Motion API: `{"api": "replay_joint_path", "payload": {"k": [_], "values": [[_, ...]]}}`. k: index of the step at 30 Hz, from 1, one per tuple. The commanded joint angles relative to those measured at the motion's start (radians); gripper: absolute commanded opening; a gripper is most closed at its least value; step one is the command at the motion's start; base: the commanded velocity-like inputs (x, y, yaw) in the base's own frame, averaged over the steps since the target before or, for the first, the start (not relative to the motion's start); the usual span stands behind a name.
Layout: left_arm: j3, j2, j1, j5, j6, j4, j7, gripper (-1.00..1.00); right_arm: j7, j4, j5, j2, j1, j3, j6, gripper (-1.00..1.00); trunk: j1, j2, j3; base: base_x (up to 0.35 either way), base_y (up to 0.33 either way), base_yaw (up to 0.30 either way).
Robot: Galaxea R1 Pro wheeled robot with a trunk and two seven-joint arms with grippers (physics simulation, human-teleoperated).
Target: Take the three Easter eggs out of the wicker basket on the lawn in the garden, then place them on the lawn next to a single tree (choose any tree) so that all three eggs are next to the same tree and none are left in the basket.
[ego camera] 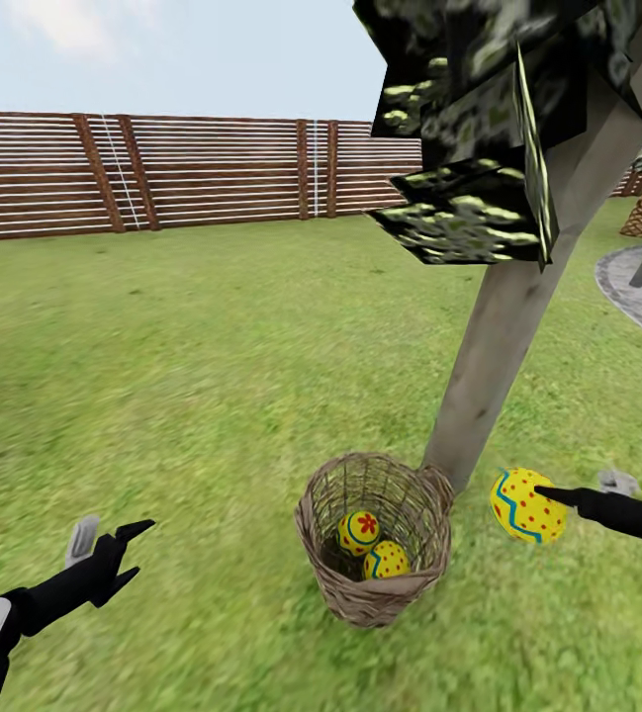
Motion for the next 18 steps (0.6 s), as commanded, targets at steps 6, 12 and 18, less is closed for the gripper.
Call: {"api": "replay_joint_path", "payload": {"k": [6, 12, 18], "values": [[-0.001, -0.002, -0.001, 0.009, 0.004, -0.008, 0.001, 1.0, -0.433, 0.405, 0.002, 0.018, 0.004, 0.003, -0.771, -1.0, 0.0, 0.0, -0.001, 0.0, 0.0, 0.0], [-0.025, 0.045, -0.001, 0.005, 0.009, -0.029, -0.327, 1.0, -0.646, 0.49, 0.214, 0.096, 0.007, 0.005, -0.888, -1.0, 0.0, 0.0, -0.001, 0.0, -0.148, 0.0], [-0.096, 0.055, -0.001, -0.003, 0.008, -0.031, -0.541, 1.0, -0.741, 0.494, 0.309, 0.126, 0.007, 0.005, -0.889, -1.0, 0.0, 0.0, -0.001, 0.0, -0.336, 0.0]]}}
